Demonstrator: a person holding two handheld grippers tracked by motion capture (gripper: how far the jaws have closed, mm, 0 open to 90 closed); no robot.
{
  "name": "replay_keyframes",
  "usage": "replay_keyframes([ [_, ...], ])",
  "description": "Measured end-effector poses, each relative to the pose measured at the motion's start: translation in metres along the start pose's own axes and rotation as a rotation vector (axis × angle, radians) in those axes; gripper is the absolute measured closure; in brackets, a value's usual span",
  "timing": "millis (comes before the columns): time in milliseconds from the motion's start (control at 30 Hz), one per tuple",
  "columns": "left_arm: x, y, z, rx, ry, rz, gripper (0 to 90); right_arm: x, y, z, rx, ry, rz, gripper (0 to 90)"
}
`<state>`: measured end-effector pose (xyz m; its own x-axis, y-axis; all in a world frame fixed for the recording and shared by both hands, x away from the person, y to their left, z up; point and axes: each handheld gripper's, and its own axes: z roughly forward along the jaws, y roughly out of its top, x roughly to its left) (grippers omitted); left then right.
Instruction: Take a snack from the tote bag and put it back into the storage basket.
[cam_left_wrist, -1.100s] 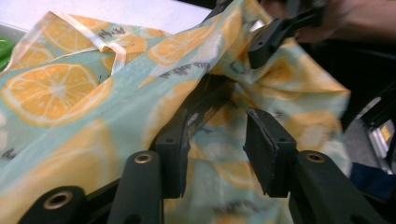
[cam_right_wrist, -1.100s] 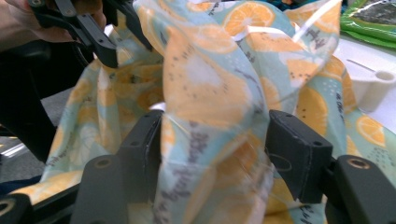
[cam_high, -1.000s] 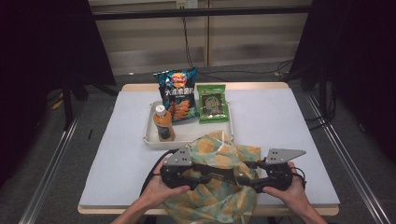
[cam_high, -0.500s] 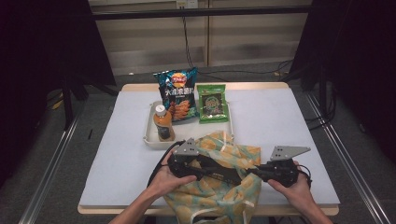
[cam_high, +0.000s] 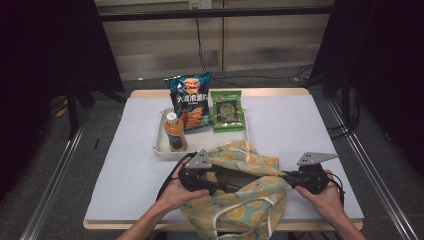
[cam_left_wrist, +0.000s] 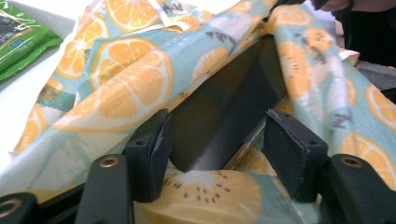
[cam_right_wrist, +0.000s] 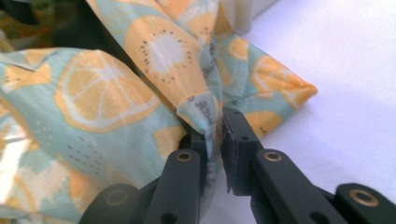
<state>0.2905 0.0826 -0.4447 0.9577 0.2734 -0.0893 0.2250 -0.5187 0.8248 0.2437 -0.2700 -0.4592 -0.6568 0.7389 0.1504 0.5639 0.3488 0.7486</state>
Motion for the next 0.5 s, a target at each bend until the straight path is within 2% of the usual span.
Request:
replay_keyframes([
  [100,0.002,-0.001,-0.001,-0.006,-0.021,-0.008,40.5,-0.003,-0.001,0.006,0.017,-0.008,-0.011,84.7],
  [167,0.001,-0.002,-0.001,-0.012,-0.024,-0.019,40.6,-0.005,-0.003,0.013,0.055,0.002,-0.009,84.3],
  [200,0.0,-0.001,-0.001,-0.008,-0.015,-0.011,40.5,-0.005,-0.004,0.017,0.075,0.001,-0.009,83.1],
  [267,0.0,-0.001,-0.001,-0.005,-0.013,-0.015,39.7,-0.004,-0.005,0.022,0.085,0.002,-0.033,77.5],
  [333,-0.001,-0.002,-0.001,-0.013,-0.016,-0.024,39.6,-0.002,-0.004,0.02,0.084,-0.014,-0.033,68.9],
  [367,-0.001,-0.001,-0.002,-0.01,-0.017,-0.027,39.5,-0.002,-0.004,0.017,0.063,-0.017,-0.031,60.9],
  [433,-0.003,0.0,-0.002,-0.017,-0.013,-0.04,38.7,-0.001,-0.002,0.01,0.031,-0.026,-0.03,56.8],
  [467,-0.003,0.001,-0.003,-0.013,-0.009,-0.036,39.9,-0.001,-0.001,0.005,0.0,-0.016,-0.025,53.2],
  [500,-0.003,0.001,-0.003,-0.02,-0.022,-0.042,40.1,-0.001,0.0,0.002,-0.016,-0.012,-0.019,51.0],
])
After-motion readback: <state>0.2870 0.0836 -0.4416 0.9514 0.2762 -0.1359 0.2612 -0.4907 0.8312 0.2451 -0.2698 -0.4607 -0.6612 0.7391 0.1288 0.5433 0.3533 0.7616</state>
